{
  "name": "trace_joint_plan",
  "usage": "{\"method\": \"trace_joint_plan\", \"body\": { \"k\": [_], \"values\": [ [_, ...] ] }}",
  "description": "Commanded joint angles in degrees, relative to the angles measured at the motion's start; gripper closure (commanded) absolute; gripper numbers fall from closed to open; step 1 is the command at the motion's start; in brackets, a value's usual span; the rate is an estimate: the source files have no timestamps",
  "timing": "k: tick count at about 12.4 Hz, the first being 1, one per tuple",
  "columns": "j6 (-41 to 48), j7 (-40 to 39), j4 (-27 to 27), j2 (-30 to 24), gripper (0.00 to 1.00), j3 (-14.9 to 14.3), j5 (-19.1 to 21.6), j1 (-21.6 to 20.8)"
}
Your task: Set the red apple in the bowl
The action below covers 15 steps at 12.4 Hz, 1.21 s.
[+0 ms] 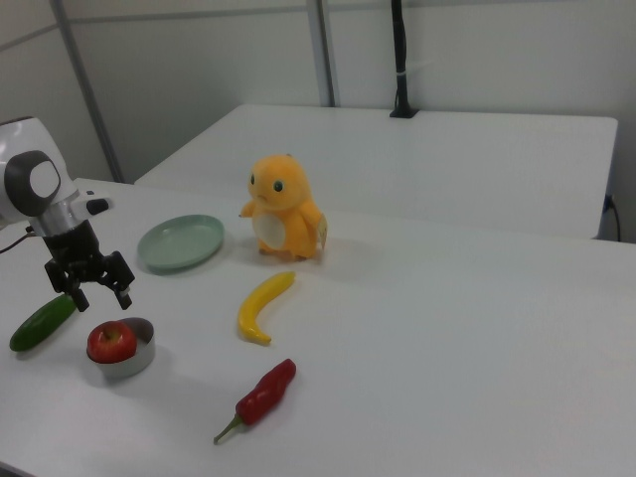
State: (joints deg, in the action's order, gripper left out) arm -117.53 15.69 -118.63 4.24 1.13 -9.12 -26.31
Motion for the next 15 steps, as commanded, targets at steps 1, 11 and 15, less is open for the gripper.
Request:
{"method": "trace_joint_plan", "body": {
  "k": [1, 11, 15],
  "values": [
    [5.19, -1.01, 3.37, -2.65, 0.00, -0.61, 0.15, 1.60],
    [5.91, 3.83, 17.64, -3.01, 0.00, -6.67, 8.94, 14.53],
    [7.23, 3.03, 17.29, -2.74, 0.00, -6.58, 10.26, 14.36]
  ]
}}
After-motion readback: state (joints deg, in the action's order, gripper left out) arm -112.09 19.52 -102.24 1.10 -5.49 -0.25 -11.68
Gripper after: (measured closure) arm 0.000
